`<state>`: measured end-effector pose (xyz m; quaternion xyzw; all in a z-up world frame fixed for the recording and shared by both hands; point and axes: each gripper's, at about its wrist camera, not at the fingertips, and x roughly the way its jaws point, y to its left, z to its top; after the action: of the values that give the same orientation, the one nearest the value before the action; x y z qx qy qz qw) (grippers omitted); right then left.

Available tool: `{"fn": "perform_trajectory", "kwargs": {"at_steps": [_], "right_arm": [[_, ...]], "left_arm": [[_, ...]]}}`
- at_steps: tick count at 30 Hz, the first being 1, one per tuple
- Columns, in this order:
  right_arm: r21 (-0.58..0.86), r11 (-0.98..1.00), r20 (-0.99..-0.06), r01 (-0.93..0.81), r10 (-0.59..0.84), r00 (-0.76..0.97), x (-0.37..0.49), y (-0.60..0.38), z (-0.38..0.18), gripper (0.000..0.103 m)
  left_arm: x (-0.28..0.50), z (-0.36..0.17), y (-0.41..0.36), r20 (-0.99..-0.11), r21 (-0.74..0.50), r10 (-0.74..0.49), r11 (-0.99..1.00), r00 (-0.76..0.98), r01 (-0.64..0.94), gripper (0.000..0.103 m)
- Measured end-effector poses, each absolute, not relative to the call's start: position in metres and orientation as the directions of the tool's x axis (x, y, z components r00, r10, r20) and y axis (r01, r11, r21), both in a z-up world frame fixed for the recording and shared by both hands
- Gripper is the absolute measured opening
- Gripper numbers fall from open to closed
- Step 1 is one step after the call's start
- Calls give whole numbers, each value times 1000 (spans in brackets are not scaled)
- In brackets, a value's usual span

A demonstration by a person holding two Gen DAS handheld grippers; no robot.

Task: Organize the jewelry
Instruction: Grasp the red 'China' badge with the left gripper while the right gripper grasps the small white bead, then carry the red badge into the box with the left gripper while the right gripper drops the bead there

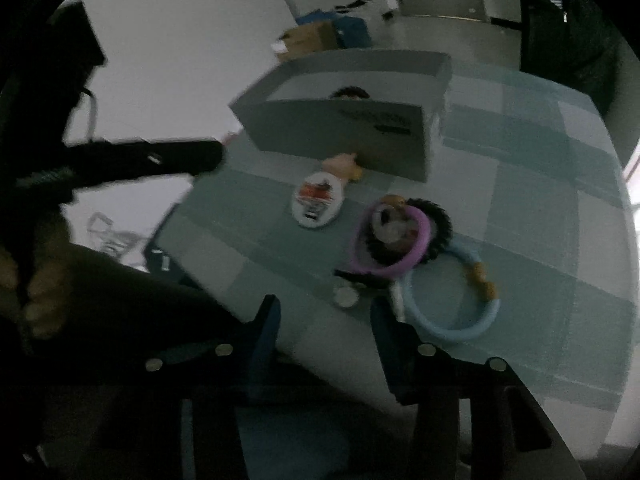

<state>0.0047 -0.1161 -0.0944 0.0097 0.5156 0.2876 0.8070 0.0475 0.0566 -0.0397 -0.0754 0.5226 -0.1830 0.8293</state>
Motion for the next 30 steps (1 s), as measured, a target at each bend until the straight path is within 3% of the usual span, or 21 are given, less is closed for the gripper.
{"fn": "perform_trajectory", "kwargs": {"at_steps": [3,4,6,13,30], "right_arm": [[268,844,-835,-464,444,325,5,-111,-96,35],[244,844,-840,-478,430,331,4,-108,-96,20],[197,847,-851,-493,398,343,3,-102,-98,11],[154,840,-851,-521,380,362,-1,-89,-95,10],[418,755,-704,-505,621,345,18,-112,-44,10]], "left_arm": [[49,-38,60,-834,-325,-388,920,391,220,37],[49,-38,60,-834,-325,-388,920,392,219,37],[49,-39,61,-836,-325,-386,921,391,214,37],[49,-36,67,-826,-342,-395,918,402,201,37],[53,-21,62,-769,-368,-419,908,483,200,37]]}}
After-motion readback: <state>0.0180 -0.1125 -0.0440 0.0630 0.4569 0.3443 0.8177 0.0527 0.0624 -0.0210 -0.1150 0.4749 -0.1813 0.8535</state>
